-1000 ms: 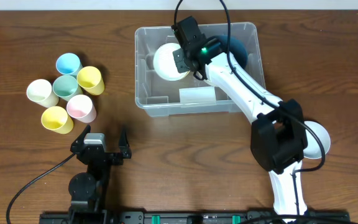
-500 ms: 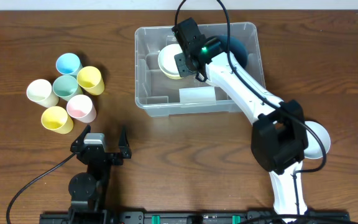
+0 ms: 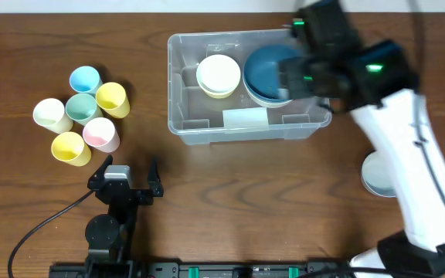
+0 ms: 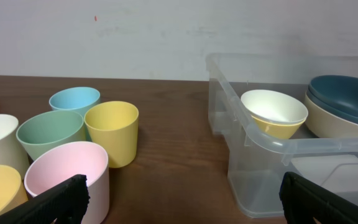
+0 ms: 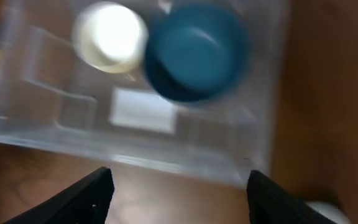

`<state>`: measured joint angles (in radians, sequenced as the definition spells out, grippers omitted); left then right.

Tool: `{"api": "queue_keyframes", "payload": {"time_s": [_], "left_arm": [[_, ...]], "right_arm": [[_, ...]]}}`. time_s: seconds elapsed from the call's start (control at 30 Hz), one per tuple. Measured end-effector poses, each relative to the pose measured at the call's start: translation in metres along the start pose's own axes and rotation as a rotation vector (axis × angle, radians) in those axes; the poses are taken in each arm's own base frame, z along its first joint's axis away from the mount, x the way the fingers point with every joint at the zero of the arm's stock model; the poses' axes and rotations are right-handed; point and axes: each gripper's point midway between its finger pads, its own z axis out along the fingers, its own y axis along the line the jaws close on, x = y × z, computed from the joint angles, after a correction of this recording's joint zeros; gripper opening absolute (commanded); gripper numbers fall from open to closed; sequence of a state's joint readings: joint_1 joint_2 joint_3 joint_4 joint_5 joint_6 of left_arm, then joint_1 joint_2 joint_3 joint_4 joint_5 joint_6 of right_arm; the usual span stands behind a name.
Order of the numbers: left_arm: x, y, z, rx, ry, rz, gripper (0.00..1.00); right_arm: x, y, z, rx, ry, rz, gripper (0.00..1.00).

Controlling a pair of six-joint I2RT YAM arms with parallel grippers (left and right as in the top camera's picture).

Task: Pack container
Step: 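Move the right gripper to the pale grey bowl and grasp its rim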

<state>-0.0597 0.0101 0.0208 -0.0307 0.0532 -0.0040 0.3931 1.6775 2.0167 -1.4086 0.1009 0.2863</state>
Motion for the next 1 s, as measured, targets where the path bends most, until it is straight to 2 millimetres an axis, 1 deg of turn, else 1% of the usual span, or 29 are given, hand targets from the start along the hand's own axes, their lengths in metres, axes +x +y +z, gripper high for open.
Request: {"api": "queue_keyframes", "payload": {"time_s": [0.07, 0.13, 0.27, 0.4, 0.5, 0.57, 0.67, 0.73, 0.87, 1.0], "left_arm": [[0.0, 0.0, 0.0, 0.0, 0.0, 0.0, 0.98], [0.0, 0.0, 0.0, 0.0, 0.0, 0.0, 0.98], [0.0, 0.0, 0.0, 0.0, 0.0, 0.0, 0.98], [0.0, 0.0, 0.0, 0.0, 0.0, 0.0, 0.98], [0.0, 0.0, 0.0, 0.0, 0.0, 0.0, 0.97], [0.0, 0.0, 0.0, 0.0, 0.0, 0.0, 0.98], [0.0, 0.0, 0.0, 0.0, 0.0, 0.0, 0.98], [0.0, 0.0, 0.0, 0.0, 0.0, 0.0, 0.98], [0.0, 0.0, 0.0, 0.0, 0.0, 0.0, 0.98], [0.0, 0.0, 0.0, 0.0, 0.0, 0.0, 0.98]], "right_arm": [[0.006, -0.024, -0.001, 0.042, 0.033, 0.068, 0.71], [0.015, -0.041, 0.003, 0.076, 0.083, 0.117, 0.71], [0.036, -0.064, 0.01, 0.136, 0.185, 0.184, 0.71], [0.052, -0.091, 0.019, 0.207, 0.245, 0.275, 0.71], [0.064, -0.111, 0.038, 0.241, 0.244, 0.362, 0.7], [0.08, -0.122, 0.052, 0.258, 0.251, 0.418, 0.7], [0.104, -0.133, 0.07, 0.272, 0.239, 0.494, 0.69], [0.125, -0.141, 0.082, 0.279, 0.232, 0.55, 0.68], [0.159, -0.156, 0.106, 0.283, 0.225, 0.657, 0.66], [0.183, -0.17, 0.127, 0.29, 0.236, 0.733, 0.64]]}}
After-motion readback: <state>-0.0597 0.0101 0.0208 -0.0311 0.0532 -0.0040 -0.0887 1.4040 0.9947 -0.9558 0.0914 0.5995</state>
